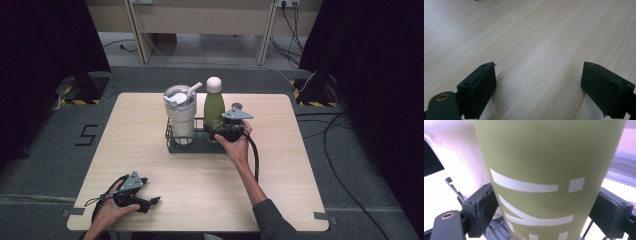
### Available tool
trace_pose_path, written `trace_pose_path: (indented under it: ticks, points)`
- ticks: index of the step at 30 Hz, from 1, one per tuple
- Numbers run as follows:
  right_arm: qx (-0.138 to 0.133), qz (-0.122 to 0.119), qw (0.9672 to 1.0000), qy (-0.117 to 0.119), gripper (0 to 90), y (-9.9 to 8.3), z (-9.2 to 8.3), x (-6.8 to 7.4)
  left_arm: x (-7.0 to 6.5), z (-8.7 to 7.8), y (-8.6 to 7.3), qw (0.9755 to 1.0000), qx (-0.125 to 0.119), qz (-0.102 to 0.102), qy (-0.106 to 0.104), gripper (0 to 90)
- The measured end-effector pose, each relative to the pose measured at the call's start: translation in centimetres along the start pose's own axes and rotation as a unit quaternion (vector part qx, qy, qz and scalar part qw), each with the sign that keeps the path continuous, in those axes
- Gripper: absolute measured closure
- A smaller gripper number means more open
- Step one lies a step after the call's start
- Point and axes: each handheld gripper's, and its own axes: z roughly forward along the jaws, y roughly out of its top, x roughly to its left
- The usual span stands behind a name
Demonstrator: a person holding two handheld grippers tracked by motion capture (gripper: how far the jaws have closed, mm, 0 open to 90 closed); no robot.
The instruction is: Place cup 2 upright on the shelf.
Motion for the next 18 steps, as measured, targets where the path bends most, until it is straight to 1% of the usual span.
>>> trace_pose_path:
  ticks: [18]
  points:
    - [-0.009, -0.005, 0.9999, 0.002, 15.3, 0.4, -1.9, 0.1, 0.0, 0.0, 0.0, 1.0000, 0.000, -0.001, 0.000, 12.4]
